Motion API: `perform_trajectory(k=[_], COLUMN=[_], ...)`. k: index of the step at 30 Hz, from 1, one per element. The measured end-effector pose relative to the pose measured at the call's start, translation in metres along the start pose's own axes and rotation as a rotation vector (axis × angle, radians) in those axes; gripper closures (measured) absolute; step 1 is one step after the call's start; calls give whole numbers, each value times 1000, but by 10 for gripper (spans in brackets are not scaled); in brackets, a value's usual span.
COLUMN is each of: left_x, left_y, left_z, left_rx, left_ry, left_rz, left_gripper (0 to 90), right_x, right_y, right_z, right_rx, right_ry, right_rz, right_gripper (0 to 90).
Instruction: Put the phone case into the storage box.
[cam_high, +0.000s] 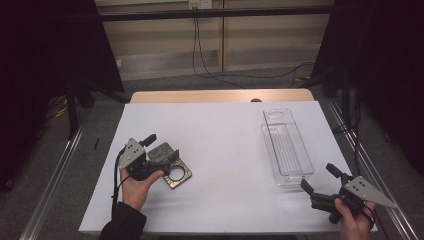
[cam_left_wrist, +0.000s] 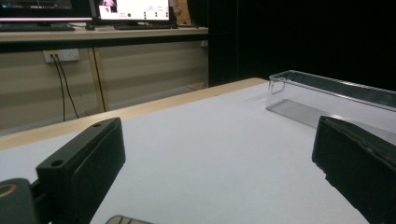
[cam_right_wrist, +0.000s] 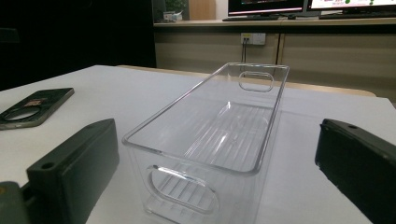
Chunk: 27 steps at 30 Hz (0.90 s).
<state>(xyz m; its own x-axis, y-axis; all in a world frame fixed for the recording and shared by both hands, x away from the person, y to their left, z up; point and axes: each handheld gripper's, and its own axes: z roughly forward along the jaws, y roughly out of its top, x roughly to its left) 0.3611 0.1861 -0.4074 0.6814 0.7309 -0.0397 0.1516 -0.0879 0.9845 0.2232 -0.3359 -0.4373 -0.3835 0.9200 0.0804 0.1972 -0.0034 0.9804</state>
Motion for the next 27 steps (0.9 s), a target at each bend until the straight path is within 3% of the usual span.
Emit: perform_trajectory(k=[9, 14, 18, 19, 23, 25, 27], left_x=[5, 11, 19, 21, 24, 25, 25], left_y=[13, 17, 19, 20, 21, 23, 24], left_z=[12, 17, 22, 25, 31, 37, 39], left_rx=[-28, -52, -35, -28, -27, -10, -9], left_ry=[-12, -6, 12, 11, 18, 34, 34], left_rz=[19, 10, 12, 34, 32, 62, 40], left_gripper=[45, 66, 73, 110, 151, 172, 196], right_x=[0, 0, 0, 0, 1, 1, 1], right_y=[0, 0, 0, 0, 0, 0, 0], right_z=[0, 0, 0, 0, 0, 0, 0], right_rx=[-1, -1, 0, 0, 3, 3, 3], right_ry=[1, 1, 2, 3, 5, 5, 6], right_rz=[2, 0, 0, -2, -1, -1, 0], right_gripper=[0, 0, 0, 0, 0, 0, 0])
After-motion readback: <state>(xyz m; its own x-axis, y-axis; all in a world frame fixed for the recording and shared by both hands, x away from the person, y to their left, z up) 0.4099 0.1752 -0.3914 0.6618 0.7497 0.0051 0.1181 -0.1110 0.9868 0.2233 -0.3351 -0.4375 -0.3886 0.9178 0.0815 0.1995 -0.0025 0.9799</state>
